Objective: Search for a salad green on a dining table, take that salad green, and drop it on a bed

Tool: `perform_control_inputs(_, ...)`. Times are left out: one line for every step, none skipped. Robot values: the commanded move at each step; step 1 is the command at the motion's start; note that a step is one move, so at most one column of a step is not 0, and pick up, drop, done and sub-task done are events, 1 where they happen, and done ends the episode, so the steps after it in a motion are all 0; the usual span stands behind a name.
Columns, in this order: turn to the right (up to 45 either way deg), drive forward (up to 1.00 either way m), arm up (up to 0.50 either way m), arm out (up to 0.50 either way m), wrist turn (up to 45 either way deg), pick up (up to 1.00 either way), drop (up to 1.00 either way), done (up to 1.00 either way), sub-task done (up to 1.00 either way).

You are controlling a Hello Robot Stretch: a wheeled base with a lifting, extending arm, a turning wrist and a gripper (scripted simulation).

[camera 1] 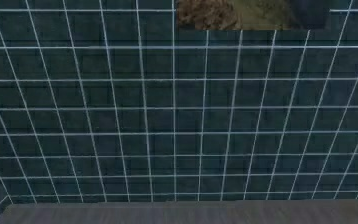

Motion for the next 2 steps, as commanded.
perform_control_inputs(45.0, 0.00, 0.00, 0.00, 0.0, 0.00, 0.00, 0.00, 0.00)
perform_control_inputs(30.0, 0.00, 0.00, 0.00, 0.0, 0.00, 0.00, 0.00, 0.00)
